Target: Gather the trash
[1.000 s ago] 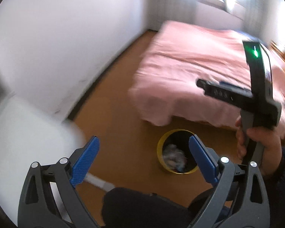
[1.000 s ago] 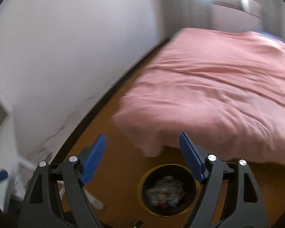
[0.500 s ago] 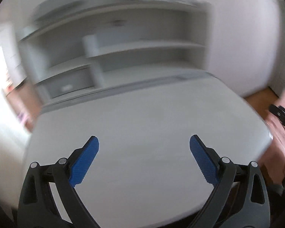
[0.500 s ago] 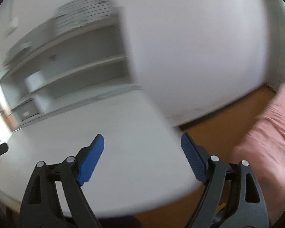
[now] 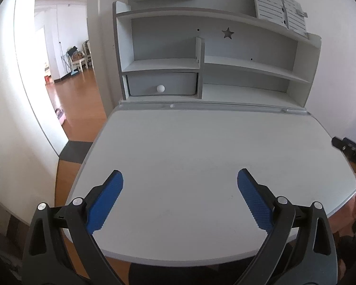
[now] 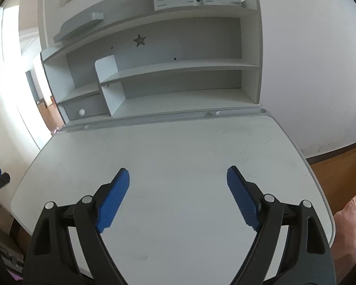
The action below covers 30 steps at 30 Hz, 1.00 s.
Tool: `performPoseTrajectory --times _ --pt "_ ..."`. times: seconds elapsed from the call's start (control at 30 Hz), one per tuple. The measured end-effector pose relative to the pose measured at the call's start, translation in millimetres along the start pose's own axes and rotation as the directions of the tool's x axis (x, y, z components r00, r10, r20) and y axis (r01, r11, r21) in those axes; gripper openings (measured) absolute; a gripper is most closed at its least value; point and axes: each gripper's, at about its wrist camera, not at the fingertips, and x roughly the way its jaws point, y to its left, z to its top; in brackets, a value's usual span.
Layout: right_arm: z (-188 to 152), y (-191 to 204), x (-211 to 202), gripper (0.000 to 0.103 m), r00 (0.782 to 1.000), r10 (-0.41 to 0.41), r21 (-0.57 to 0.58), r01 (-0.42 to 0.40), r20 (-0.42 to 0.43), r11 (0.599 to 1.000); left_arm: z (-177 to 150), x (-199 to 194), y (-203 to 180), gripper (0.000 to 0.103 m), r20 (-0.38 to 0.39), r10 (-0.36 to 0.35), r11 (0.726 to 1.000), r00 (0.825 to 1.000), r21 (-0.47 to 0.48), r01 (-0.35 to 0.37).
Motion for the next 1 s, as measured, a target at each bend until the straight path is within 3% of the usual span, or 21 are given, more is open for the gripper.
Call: performPoseTrajectory --times 1.0 --pt "-9.6 3.7 -14.0 0.082 1.0 -0.007 -0.046 0.007 0.01 0.999 -2.8 -5.0 -18.9 0.094 0.022 -0.02 0.999 1.0 0.029 0.02"
